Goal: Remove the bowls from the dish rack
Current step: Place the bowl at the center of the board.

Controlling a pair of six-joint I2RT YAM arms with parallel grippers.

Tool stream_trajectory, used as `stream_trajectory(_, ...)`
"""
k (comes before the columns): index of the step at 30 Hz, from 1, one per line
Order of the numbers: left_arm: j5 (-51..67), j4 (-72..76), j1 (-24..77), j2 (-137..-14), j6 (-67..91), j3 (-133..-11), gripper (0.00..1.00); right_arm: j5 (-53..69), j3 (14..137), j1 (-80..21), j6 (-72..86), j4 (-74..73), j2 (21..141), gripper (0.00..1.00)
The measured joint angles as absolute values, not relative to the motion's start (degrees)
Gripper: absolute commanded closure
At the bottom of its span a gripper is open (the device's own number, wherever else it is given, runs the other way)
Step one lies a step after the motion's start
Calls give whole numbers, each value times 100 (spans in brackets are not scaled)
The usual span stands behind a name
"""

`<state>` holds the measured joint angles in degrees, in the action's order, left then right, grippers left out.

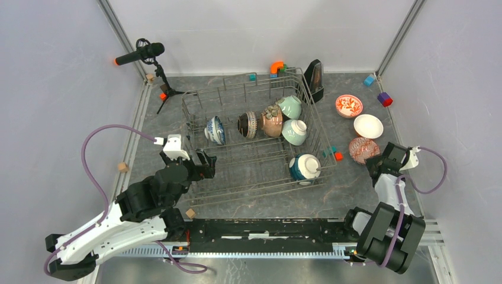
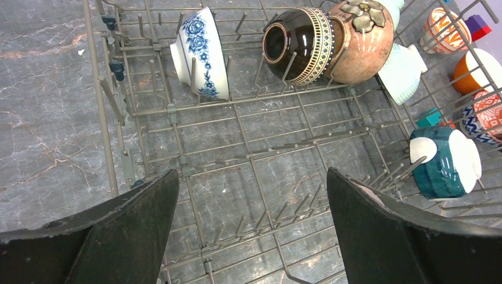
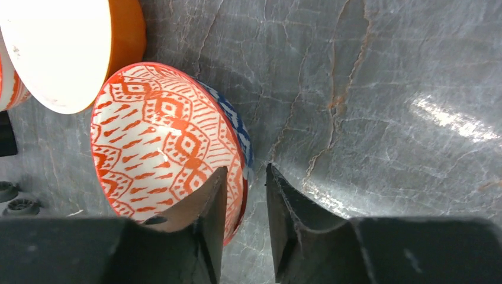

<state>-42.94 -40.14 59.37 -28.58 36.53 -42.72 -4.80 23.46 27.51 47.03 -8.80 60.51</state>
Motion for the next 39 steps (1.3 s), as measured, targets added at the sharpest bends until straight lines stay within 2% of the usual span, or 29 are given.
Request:
stream_trajectory(6, -4289, -4014, 5937, -2858, 3656, -4272, 0, -405, 2353, 2751, 4711, -934, 6042, 40)
stream_trajectory(9, -4287, -4014, 5937, -2858, 3656, -4272, 0, -456, 2460, 2751, 4670, -1194, 6018, 25)
stream_trajectory(12, -4283, -4014, 5937, -2858, 3656, -4272, 0, -707, 2733, 2749, 4606, -1594, 5940, 16)
stream_trajectory(18, -4230, -4014, 5937, -2858, 3656, -4272, 0, -1601, 3741, 2484, 4442, -2421, 5811, 14)
stream_trajectory(26, -4209, -4018, 5937, -2860, 3658, -4272, 0, -2132, 4657, 1500, 4235, -2493, 4888, 20)
stream_trajectory(32, -4558, -4053, 5937, -2687, 3660, -4272, 0, -1232, 5065, 714, 3850, -1549, 4064, 24)
stream_trajectory(39, -5262, -4053, 5940, -2429, 3651, -4272, 0, 191, 6484, -910, 3330, -674, 4720, 24)
